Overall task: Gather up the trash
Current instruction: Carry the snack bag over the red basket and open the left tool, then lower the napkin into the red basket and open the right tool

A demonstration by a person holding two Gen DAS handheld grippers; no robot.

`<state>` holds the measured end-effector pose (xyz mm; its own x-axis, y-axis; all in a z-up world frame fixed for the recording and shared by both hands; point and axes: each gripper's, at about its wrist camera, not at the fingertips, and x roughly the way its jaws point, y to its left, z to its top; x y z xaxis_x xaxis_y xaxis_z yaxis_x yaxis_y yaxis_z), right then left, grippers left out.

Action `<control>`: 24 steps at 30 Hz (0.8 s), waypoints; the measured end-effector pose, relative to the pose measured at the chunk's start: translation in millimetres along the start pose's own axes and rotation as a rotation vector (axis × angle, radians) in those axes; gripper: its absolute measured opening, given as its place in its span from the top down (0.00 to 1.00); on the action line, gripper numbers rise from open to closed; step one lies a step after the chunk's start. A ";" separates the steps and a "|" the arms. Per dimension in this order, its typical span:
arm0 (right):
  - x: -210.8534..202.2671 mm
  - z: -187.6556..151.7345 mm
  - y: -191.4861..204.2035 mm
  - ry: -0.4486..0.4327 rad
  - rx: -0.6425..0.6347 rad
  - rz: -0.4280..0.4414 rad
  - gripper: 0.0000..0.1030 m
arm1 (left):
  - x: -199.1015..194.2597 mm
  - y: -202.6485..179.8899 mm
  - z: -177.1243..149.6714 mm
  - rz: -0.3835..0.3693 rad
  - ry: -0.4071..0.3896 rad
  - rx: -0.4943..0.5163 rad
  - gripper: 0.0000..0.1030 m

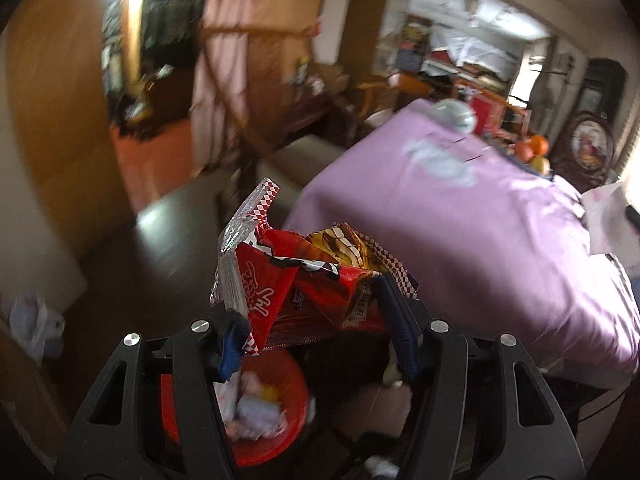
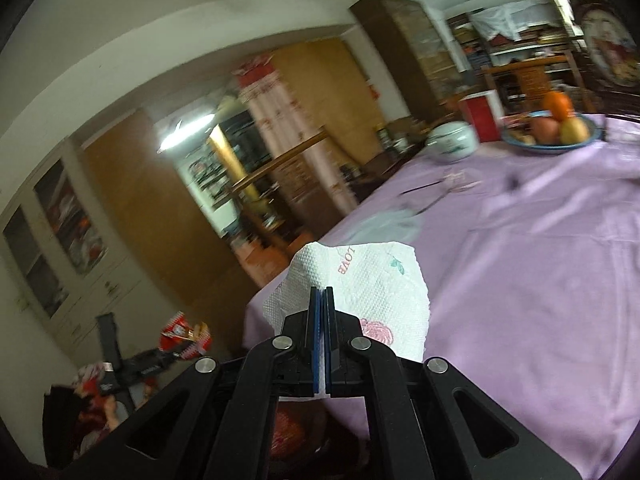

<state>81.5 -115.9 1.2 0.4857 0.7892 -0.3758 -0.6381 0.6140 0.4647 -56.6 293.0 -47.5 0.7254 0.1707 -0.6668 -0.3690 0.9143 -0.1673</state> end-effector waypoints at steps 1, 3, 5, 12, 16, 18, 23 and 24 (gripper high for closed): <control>11.0 -1.7 10.6 0.024 -0.014 0.017 0.98 | 2.5 14.1 -7.8 0.007 0.015 -0.021 0.43; 33.1 -5.8 31.3 0.075 -0.040 0.050 0.98 | 9.2 39.1 -24.3 0.021 0.048 -0.065 0.43; 50.2 -9.8 49.8 0.115 -0.061 0.072 0.98 | 18.9 59.3 -38.7 0.018 0.084 -0.104 0.43; 118.4 -33.2 98.5 0.277 -0.114 0.143 0.98 | 51.1 93.2 -71.1 0.002 0.194 -0.161 0.33; 150.6 -51.5 119.3 0.360 -0.124 0.176 0.98 | 62.4 114.3 -84.9 -0.011 0.238 -0.231 0.18; 164.2 -60.3 128.2 0.396 -0.133 0.188 0.98 | 62.8 124.2 -88.6 -0.005 0.244 -0.257 0.18; 198.5 -83.6 154.6 0.485 -0.158 0.233 0.98 | 43.1 150.0 -83.3 0.047 0.175 -0.305 0.14; 205.0 -89.0 160.5 0.504 -0.166 0.243 0.98 | 39.4 153.4 -81.6 0.061 0.161 -0.309 0.14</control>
<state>25.5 143.2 -72.6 -0.0047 0.7782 -0.6280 -0.8002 0.3737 0.4690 -132.0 410.0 -158.7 0.6049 0.1394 -0.7840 -0.5852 0.7455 -0.3190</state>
